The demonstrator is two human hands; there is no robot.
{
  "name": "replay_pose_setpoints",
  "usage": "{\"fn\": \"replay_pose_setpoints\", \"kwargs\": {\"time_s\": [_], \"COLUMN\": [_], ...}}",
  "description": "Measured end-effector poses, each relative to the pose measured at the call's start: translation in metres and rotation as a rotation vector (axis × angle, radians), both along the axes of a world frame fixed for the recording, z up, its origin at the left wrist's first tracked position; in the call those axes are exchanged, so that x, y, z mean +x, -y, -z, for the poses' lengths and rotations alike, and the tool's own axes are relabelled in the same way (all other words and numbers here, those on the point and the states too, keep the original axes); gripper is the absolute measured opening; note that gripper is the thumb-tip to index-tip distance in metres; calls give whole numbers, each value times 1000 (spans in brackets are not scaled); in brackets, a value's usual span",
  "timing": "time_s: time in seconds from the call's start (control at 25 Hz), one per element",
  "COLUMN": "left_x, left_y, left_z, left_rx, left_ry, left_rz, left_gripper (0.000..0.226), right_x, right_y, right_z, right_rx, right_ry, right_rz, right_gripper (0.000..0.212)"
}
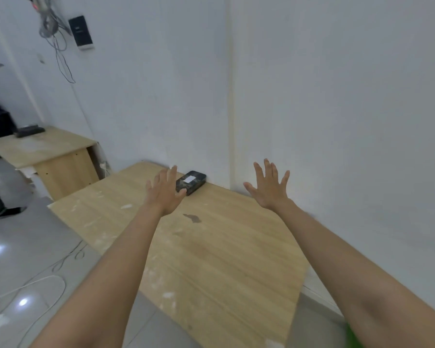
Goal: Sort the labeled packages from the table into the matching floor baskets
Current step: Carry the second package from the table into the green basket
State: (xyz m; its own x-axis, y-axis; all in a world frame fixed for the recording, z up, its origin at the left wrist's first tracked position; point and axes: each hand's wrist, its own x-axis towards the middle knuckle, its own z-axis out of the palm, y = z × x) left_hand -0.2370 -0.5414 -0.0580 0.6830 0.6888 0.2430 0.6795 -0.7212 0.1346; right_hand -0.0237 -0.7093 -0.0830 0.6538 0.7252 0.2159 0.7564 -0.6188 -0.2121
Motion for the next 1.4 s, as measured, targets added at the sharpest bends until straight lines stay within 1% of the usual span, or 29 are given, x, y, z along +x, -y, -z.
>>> {"fn": "replay_pose_setpoints", "kwargs": {"time_s": [0.08, 0.24, 0.4, 0.56, 0.64, 0.76, 0.92, 1.04, 1.16, 1.24, 1.32, 1.4], "left_x": [-3, 3, 17, 31, 40, 61, 100, 133, 180, 210, 238, 258], "left_y": [-50, -142, -239, -325, -359, -396, -429, -450, -472, -482, -494, -502], "left_z": [6, 34, 52, 59, 65, 84, 121, 148, 164, 173, 183, 195], "left_rx": [-12, -50, -59, -45, -52, -115, -189, -233, -307, -340, -377, -395], "left_ry": [-2, -53, -93, -164, -172, -201, -232, -277, -304, -255, -191, -164], "left_rz": [4, 29, 129, 241, 285, 357, 420, 468, 512, 563, 630, 695], "left_gripper": [72, 71, 72, 71, 71, 72, 70, 68, 64, 62, 60, 57], "right_x": [-7, -18, -27, -33, -32, -26, -5, 12, 20, 24, 30, 33], "right_y": [-52, -139, -222, -286, -310, -339, -375, -408, -446, -472, -495, -507], "right_z": [4, 31, 56, 65, 69, 84, 115, 145, 180, 204, 222, 237], "right_rx": [-17, -73, -91, -93, -107, -137, -138, -73, 64, 191, 361, 471], "right_ry": [-25, -27, -77, -93, -84, -99, -219, -358, -561, -691, -790, -796], "right_rz": [-6, 8, 90, 191, 242, 311, 361, 392, 462, 534, 633, 679], "right_gripper": [70, 70, 70, 70, 69, 68, 67, 65, 59, 62, 69, 73]}}
